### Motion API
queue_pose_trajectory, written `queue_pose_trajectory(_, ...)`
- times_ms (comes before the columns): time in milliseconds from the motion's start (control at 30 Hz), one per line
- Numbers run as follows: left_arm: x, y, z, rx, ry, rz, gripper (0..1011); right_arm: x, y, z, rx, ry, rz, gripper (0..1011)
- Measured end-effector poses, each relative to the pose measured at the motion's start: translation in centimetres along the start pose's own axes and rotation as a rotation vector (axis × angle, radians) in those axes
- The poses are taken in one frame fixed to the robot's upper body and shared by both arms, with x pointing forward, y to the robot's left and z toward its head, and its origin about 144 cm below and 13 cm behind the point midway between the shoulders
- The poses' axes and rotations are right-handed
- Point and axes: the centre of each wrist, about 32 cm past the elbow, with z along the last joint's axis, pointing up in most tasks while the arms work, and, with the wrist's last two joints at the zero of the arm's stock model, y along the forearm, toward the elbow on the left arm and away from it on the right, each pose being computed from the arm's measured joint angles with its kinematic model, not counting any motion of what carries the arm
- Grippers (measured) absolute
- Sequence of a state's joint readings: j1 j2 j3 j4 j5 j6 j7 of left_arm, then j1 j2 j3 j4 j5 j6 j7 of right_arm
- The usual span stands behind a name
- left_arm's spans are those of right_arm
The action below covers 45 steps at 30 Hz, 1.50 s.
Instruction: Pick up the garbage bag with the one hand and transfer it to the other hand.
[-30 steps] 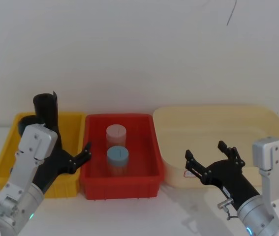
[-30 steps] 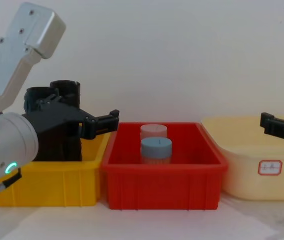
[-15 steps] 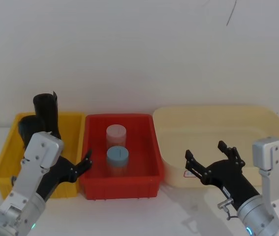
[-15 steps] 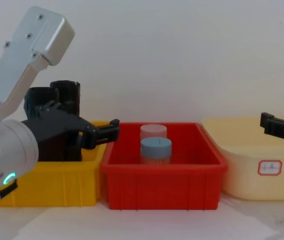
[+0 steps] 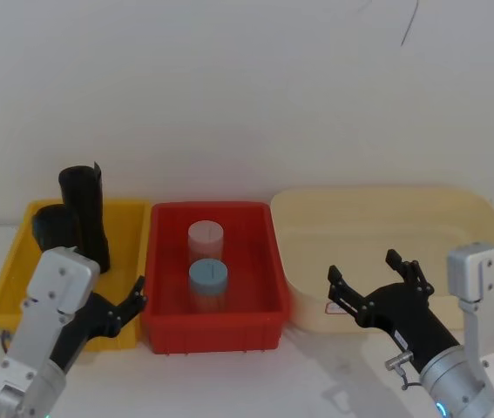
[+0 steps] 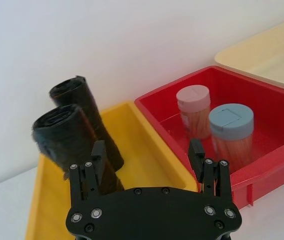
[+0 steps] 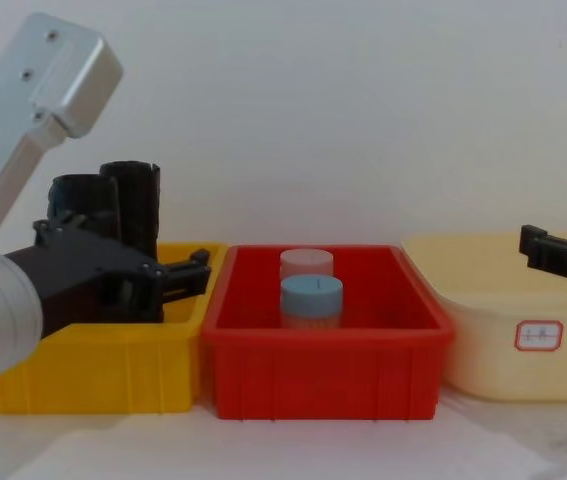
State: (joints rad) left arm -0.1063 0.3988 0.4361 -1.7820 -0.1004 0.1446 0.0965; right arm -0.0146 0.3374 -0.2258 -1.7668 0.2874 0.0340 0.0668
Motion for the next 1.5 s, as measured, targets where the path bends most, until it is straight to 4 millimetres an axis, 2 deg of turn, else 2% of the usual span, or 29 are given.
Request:
queue_pose_trajectory(333, 0.6, 1.1, -0.4, -0.001, 0.039, 0.059, 1002, 0.0, 0.0, 0.0, 0.0, 0.0, 0.0, 1001)
queue_pose_trajectory(767, 1.5, 1.5, -1.6, -0.033, 0.141, 0.115, 1001, 0.0, 0.0, 0.0, 0.0, 0.0, 0.0, 1001)
queue_pose_trajectory(1500, 3.0, -0.4, -3.4, -0.059, 0.249, 0.121, 1002, 0.0, 0.0, 0.0, 0.0, 0.0, 0.0, 1002)
